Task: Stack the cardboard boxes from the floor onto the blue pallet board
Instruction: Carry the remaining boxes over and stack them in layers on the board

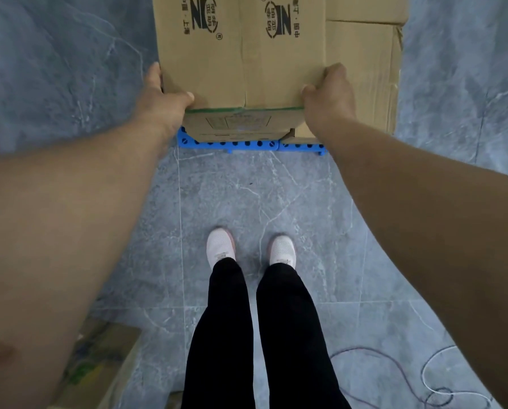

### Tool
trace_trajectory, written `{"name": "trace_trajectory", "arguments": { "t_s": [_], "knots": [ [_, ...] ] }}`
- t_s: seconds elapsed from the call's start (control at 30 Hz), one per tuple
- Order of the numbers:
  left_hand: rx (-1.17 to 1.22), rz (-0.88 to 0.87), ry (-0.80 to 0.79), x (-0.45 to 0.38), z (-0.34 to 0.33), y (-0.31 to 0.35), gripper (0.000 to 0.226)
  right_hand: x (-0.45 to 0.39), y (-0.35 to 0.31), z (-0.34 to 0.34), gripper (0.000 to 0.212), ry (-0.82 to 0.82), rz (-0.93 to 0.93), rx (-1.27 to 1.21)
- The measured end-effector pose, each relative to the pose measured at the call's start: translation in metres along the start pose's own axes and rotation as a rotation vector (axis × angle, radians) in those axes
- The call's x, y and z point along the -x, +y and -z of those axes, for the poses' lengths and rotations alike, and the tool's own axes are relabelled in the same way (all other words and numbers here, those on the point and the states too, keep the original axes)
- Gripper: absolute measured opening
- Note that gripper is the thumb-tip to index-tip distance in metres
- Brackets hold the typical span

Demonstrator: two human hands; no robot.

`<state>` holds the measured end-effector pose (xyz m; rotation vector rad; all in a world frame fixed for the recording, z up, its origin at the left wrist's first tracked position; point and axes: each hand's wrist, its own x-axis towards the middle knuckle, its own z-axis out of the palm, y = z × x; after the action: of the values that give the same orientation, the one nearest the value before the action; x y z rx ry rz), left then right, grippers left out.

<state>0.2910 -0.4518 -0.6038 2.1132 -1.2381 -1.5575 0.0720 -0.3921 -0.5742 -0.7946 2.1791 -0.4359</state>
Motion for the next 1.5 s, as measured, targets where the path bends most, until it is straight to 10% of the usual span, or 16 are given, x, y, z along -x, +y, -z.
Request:
{"name": "trace_trajectory", "arguments": {
  "t_s": [0.73, 1.5],
  "knots": [
    [-0.007, 0.000, -0.011, 0.012, 0.001, -0.004, 0.059, 0.006, 0.012, -0.002, 0.011, 0.031, 0.008, -0.027],
    [-0.118, 0.066, 0.109, 0.087, 0.015, 0.021, 0.077, 0.054, -0.001, 0.040, 0.038, -0.027, 0.061, 0.309]
  ]
}}
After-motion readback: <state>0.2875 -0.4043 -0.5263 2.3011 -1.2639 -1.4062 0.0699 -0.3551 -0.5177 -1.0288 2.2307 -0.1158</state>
